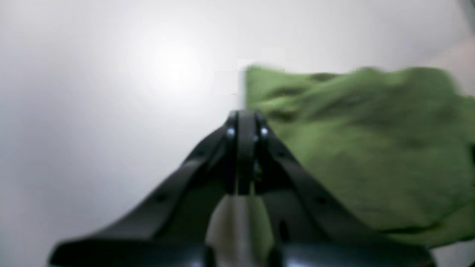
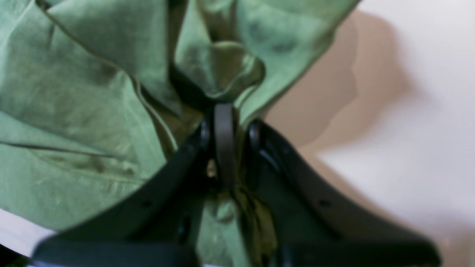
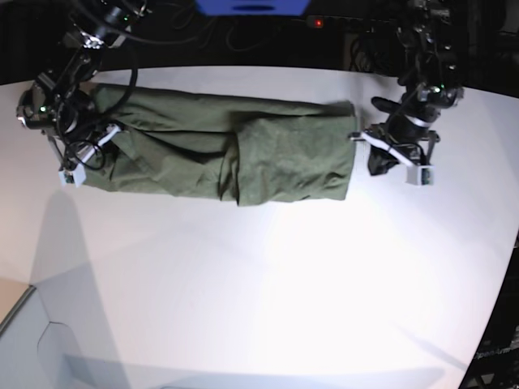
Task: Layout the t-shirt on the table in an organized manner, then fold the t-shirt properly
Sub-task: 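Grasp the strip ends with both grippers and push them inward, then fold the strip end over the middle with the right gripper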
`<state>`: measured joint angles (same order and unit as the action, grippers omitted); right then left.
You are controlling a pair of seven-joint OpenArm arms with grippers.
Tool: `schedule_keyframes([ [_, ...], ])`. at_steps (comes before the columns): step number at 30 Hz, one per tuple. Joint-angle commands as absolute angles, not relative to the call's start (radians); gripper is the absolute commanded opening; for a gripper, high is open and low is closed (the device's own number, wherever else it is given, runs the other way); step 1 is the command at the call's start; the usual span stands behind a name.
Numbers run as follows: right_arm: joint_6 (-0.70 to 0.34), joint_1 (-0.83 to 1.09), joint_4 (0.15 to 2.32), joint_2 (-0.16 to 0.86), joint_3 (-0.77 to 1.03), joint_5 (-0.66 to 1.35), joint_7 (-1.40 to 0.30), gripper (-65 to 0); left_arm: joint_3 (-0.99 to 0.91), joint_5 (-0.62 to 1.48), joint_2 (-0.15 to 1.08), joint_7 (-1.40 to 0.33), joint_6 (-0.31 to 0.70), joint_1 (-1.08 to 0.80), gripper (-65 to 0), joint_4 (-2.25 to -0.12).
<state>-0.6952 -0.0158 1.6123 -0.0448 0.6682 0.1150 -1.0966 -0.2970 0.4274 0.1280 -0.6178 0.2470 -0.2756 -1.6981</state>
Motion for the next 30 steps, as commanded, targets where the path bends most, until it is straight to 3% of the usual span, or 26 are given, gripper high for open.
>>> schedule_keyframes([
  [1,-0.698,-0.028,1.639,-0.036,0.667,0.124,-1.087,-65.0,-0.305,0.441,0.131,-0.593,0.252,-0.274,-63.8,-1.695],
  [23,-0.698,-0.007,1.764,-0.044,0.595,0.127,-1.092,-65.0,-0.193,0.44,0.105,-0.615,0.252,-0.189,-64.9,-1.469],
  [30,-0.698,0.021,1.902,-0.07,0.397,0.127,-1.093,-65.0,-0.194,0.44,0.104,-0.619,0.252,-0.191,-64.9,-1.474],
])
